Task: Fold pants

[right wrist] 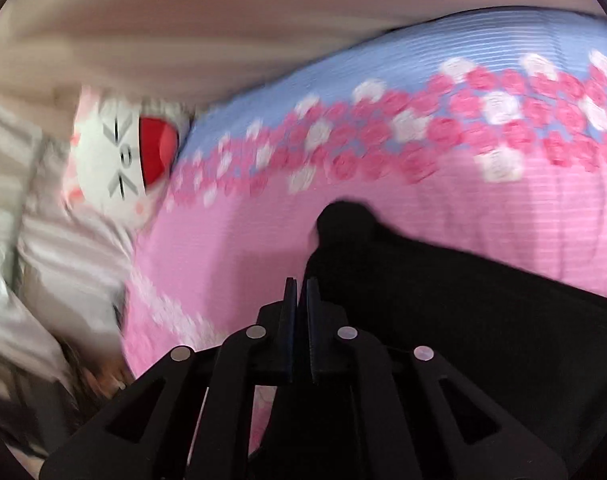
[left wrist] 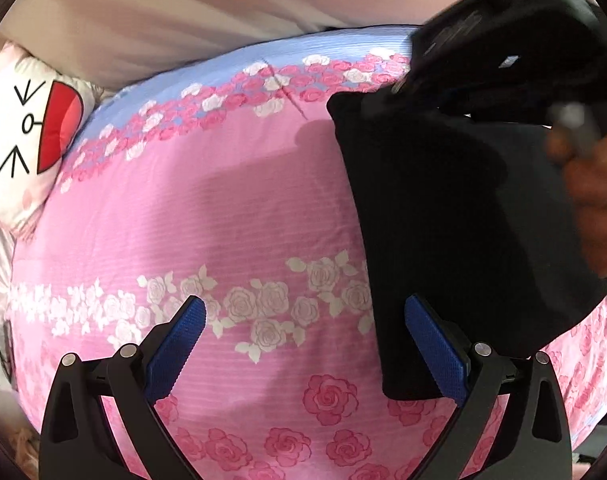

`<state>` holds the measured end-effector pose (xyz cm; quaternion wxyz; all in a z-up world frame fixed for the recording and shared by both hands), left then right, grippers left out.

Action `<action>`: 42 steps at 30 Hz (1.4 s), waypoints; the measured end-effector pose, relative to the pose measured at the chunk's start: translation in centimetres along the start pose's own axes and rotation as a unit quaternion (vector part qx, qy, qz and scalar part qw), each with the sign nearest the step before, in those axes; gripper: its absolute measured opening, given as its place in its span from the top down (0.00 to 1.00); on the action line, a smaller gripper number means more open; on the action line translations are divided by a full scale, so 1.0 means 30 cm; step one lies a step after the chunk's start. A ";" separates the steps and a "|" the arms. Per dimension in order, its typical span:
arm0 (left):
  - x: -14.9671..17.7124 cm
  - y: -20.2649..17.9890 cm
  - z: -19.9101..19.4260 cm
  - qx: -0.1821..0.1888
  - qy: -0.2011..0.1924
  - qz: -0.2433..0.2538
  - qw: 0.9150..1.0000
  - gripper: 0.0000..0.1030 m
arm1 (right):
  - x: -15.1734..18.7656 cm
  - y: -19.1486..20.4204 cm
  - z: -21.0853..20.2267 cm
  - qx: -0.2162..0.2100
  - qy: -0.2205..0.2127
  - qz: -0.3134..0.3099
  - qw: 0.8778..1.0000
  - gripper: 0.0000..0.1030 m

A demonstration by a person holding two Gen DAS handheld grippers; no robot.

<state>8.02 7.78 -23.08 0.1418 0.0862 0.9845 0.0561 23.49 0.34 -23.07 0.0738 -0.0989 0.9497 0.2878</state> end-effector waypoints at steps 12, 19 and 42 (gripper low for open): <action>-0.085 -0.077 -0.049 -0.002 -0.007 0.026 1.000 0.05 | 0.280 -0.319 -0.479 0.074 -0.116 0.079 0.987 0.93; -0.124 -0.247 -0.029 -0.003 -0.007 0.085 0.996 0.05 | 0.658 -0.646 -0.645 0.092 -0.155 0.229 0.957 0.93; -0.124 -0.364 0.087 -0.059 0.055 0.079 0.994 0.05 | 0.523 -0.585 -0.543 0.048 -0.122 0.031 0.991 0.92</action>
Point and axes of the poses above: each gripper's, at about its wrist camera, not at the fingertips, and z roughly the way its jaws point, y to its left, x to its underside, the point moved 7 cm from there along z, roughly the way its jaws point, and after that the axes turned 10 degrees about y, right-handed, at the moved point
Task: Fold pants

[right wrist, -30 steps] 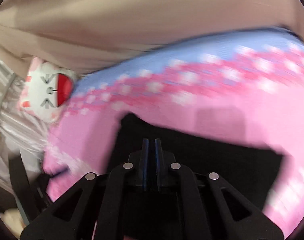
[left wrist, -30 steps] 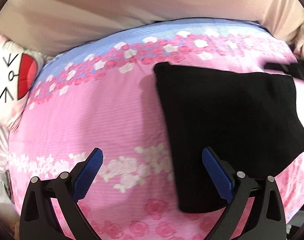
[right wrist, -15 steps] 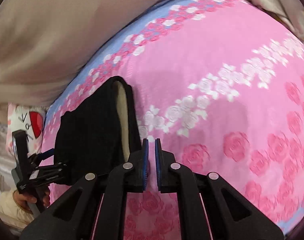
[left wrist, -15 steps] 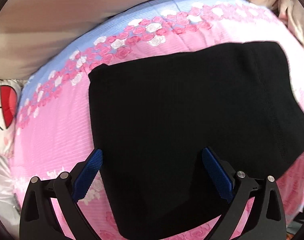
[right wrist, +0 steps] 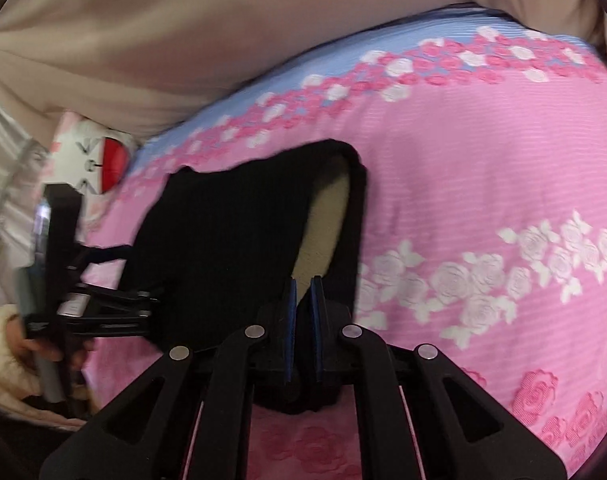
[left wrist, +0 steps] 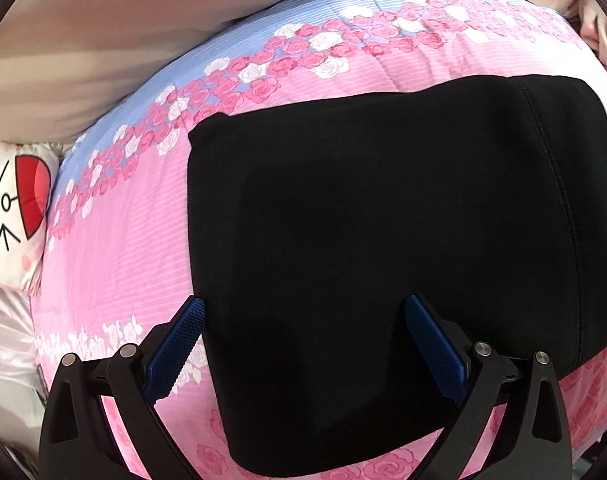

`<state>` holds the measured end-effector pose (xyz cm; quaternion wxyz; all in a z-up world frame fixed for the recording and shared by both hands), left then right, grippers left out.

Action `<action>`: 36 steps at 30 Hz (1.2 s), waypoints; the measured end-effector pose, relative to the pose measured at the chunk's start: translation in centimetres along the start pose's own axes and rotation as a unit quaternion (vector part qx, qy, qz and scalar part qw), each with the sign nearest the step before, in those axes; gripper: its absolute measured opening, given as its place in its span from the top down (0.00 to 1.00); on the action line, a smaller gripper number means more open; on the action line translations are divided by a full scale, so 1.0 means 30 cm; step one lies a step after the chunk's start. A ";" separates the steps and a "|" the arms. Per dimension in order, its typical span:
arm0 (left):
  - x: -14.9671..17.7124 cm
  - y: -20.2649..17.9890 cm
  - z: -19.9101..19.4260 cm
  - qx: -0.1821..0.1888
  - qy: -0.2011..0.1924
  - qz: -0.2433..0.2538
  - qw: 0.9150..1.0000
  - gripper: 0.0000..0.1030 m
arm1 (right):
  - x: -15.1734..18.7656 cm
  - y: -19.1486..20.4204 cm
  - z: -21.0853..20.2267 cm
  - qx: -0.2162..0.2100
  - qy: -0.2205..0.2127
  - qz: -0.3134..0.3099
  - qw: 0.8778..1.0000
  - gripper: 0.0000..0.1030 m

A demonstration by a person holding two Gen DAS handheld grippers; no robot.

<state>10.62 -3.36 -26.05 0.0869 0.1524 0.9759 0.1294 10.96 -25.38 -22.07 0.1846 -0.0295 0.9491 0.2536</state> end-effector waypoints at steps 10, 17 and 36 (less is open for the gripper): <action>0.001 -0.004 -0.002 -0.009 0.008 -0.005 1.000 0.05 | -0.050 0.115 0.003 -0.039 0.016 -0.069 0.997 0.92; 0.002 0.003 -0.003 -0.007 0.008 -0.007 1.000 0.05 | -0.082 0.025 0.071 -0.021 0.045 -0.031 0.998 0.35; 0.005 0.004 -0.013 -0.016 0.003 -0.020 1.000 0.05 | -0.128 0.065 0.185 -0.105 0.118 -0.035 0.987 0.85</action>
Point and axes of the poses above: each gripper's, at about its wrist camera, not at the fingertips, and z roughly the way its jaws point, y to its left, x to its underside, the point moved 7 cm from there along z, roughly the way its jaws point, and after that the axes turned 10 degrees about y, right-handed, at the moved point
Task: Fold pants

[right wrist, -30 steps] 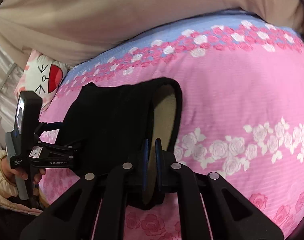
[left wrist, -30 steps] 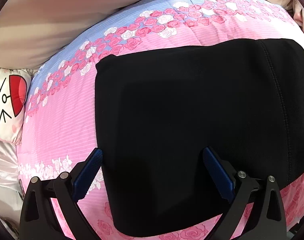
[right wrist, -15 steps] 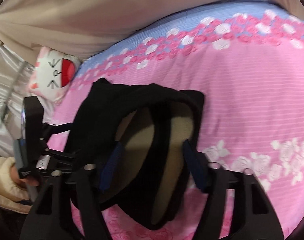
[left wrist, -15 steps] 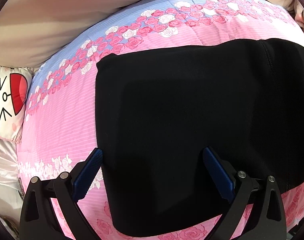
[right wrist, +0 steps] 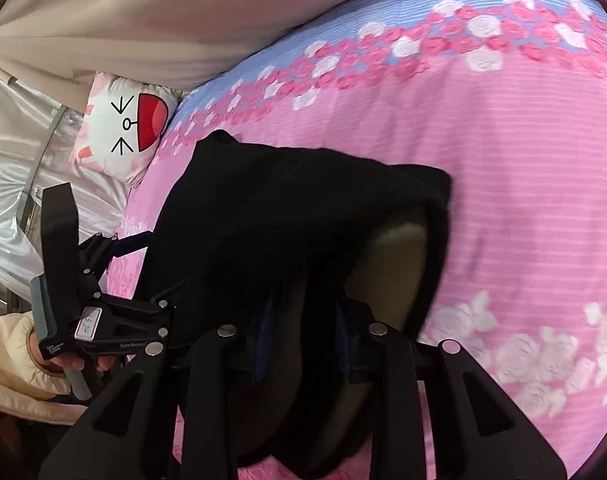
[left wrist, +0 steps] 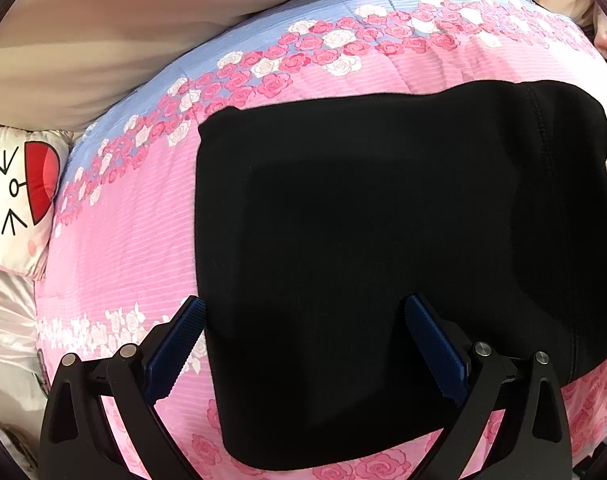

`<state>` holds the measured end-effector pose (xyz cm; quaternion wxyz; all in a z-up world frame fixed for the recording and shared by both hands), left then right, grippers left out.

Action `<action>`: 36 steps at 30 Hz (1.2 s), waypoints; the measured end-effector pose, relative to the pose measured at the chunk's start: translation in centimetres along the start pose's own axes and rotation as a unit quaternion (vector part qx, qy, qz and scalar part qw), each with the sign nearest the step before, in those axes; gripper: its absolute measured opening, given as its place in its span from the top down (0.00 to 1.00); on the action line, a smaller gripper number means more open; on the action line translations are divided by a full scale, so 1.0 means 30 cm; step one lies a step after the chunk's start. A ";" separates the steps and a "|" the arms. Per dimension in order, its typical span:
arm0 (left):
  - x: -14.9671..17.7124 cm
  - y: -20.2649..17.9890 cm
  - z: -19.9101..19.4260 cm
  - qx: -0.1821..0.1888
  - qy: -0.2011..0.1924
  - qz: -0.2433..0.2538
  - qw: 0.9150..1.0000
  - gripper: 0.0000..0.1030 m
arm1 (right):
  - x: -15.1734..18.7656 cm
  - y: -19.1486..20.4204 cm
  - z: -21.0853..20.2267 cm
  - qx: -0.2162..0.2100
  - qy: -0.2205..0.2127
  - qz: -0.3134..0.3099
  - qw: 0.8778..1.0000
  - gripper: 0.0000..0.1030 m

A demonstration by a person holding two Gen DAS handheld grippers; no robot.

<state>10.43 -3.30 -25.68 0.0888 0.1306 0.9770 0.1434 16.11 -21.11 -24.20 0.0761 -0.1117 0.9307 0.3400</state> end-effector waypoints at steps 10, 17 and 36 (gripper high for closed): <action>-0.032 -0.052 -0.009 -0.018 -0.024 0.010 1.000 0.05 | 0.087 -0.170 -0.108 -0.048 -0.049 0.107 0.992 0.88; -0.056 -0.031 -0.078 0.006 -0.046 0.008 0.999 0.05 | 0.083 0.040 -0.373 0.034 -0.158 0.082 0.983 0.88; -0.043 0.160 0.009 0.081 -0.061 -0.031 0.994 0.05 | -0.361 0.260 0.332 0.080 0.035 0.032 0.996 1.00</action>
Point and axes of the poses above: each gripper's, at about its wrist camera, not at the fingertips, and z roughly the way its jaws point, y to its left, x to its underside, the point moved 7 cm from there along z, roughly the way its jaws point, and after that the axes turned 10 degrees about y, right-handed, at the moved point
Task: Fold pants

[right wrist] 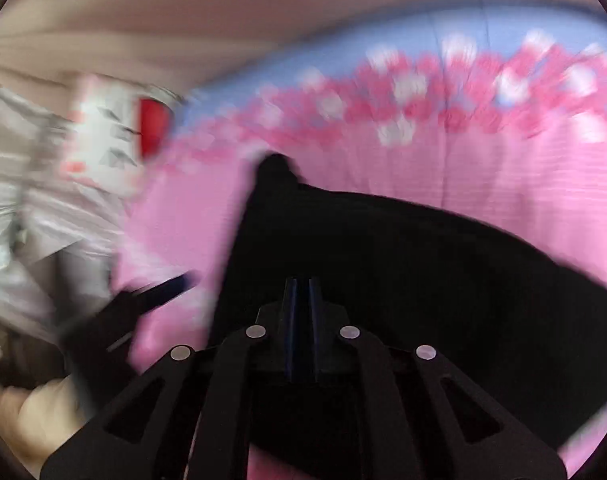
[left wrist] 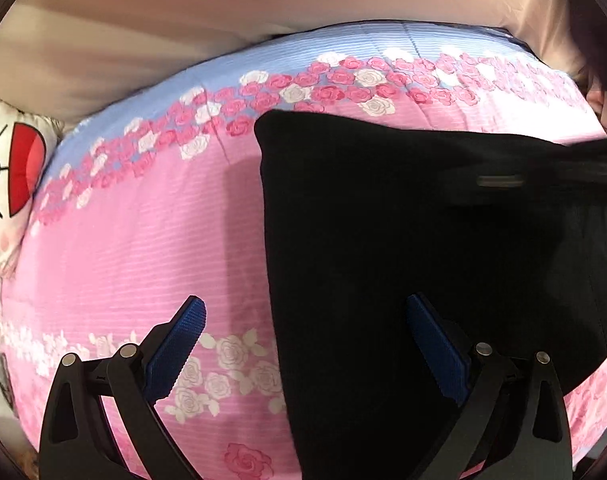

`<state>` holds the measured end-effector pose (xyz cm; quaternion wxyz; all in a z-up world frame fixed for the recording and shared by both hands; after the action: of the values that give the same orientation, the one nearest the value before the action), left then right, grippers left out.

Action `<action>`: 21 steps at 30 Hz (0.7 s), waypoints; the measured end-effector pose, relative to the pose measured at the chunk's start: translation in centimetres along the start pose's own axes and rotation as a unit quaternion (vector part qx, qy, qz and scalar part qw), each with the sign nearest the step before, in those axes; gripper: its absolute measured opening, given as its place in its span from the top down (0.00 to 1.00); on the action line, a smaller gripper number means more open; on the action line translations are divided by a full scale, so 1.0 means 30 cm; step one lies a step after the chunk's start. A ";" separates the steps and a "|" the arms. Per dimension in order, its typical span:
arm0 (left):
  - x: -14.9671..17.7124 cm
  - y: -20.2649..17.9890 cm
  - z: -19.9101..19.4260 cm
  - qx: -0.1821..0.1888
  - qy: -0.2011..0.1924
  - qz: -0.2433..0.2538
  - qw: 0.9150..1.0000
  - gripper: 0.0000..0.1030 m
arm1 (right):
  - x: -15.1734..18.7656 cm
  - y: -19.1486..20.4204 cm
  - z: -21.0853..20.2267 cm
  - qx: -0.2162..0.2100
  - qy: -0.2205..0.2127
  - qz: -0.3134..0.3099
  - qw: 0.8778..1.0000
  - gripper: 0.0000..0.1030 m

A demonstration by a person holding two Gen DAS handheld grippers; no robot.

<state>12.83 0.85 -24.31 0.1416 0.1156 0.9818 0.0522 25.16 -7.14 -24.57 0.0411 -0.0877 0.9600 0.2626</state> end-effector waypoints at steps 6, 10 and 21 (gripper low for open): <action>0.033 0.021 -0.072 0.000 -0.024 0.008 1.000 0.05 | -0.014 0.248 -0.122 -0.024 -0.017 -0.081 0.996 0.95; 0.065 0.045 -0.048 0.006 -0.022 -0.001 1.000 0.05 | -0.069 0.280 0.079 0.030 0.017 -0.130 0.991 1.00; 0.061 0.087 -0.039 0.065 -0.008 -0.018 0.998 0.05 | 0.230 -0.076 -0.269 0.095 -0.066 0.046 0.992 0.94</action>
<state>11.33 3.74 -23.33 0.1422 0.1072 0.9839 -0.0148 18.57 -14.20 -19.63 0.1006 -0.0213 0.9789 0.1769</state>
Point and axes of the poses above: each gripper's, at about its wrist camera, not at the fingertips, and z roughly the way its jaws point, y to its left, x to its underside, the point moved 7 cm from there along z, roughly the way its jaws point, and after that the axes turned 10 degrees about y, right-handed, at the moved point
